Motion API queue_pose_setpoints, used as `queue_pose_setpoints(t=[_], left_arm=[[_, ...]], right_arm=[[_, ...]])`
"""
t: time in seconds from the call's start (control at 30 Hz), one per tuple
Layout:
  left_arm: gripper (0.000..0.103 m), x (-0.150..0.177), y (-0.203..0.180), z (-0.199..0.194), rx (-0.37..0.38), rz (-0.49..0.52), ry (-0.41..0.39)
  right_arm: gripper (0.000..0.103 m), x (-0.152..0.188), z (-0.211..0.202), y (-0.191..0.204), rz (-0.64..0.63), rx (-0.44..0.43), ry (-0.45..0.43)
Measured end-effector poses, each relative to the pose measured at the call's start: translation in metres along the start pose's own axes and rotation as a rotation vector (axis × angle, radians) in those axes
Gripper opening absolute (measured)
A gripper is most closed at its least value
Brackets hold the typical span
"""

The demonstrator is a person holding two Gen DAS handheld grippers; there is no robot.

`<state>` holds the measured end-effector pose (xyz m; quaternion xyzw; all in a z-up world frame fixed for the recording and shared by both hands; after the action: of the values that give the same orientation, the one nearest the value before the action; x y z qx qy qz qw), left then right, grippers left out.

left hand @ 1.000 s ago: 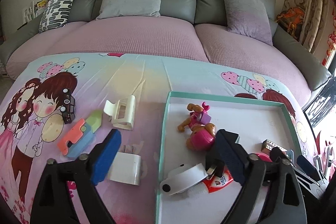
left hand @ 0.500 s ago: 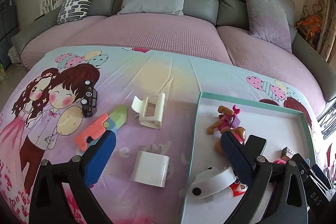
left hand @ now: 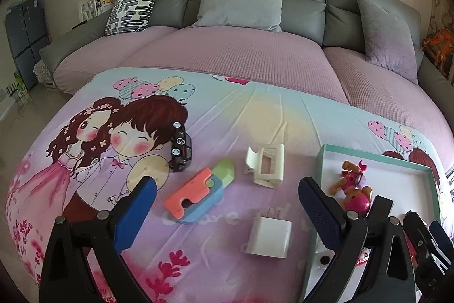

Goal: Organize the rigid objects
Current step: 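Move the left tool toward the orange-blue folding toy while the right tool approaches the white charger cube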

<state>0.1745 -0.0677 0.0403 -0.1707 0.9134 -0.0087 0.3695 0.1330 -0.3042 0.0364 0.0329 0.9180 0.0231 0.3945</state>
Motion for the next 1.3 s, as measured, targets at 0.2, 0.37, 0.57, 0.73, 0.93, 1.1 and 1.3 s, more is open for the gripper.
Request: queue_pose_setpoints(t=[0.2, 0.37, 0.57, 0.73, 0.93, 1.1, 1.3], left_arm=[[0.1, -0.002, 0.024, 0.005, -0.029, -0.02, 0.031], [0.1, -0.002, 0.04, 0.008, -0.045, -0.02, 0.057], [0.1, -0.003, 0.063, 0.013, -0.059, -0.037, 0.082], [0.1, -0.005, 0.086, 0.013, -0.073, -0.079, 0.089], [0.1, -0.011, 0.118, 0.01, -0.077, -0.166, 0.083], [0.1, -0.009, 0.138, 0.015, -0.077, -0.214, 0.1], [0.1, -0.007, 0.147, 0.023, -0.056, -0.258, 0.113]], right_arm=[[0.103, -0.001, 0.004, 0.034, -0.046, -0.056, 0.003], [0.103, 0.002, 0.008, 0.06, -0.075, -0.099, 0.015], [0.103, 0.005, 0.011, 0.087, -0.133, -0.11, 0.025], [0.103, 0.007, 0.012, 0.111, -0.188, -0.135, 0.016], [0.103, 0.012, 0.016, 0.131, -0.247, -0.148, 0.012], [0.103, 0.013, 0.016, 0.139, -0.289, -0.143, -0.003], [0.103, 0.011, 0.011, 0.148, -0.294, -0.166, -0.028]])
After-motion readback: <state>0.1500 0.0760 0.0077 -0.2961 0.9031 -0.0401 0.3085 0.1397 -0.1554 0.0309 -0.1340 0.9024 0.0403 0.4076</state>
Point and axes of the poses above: each gripper's, at about its wrist camera, not at the fingertips, and z roughly the way its jaws point, y to its left, x to its underside, the point moved 7 cm from there along z, roughly the way its jaws point, and after that the axes turned 11 degrees about -z, right-handed, at the moved point
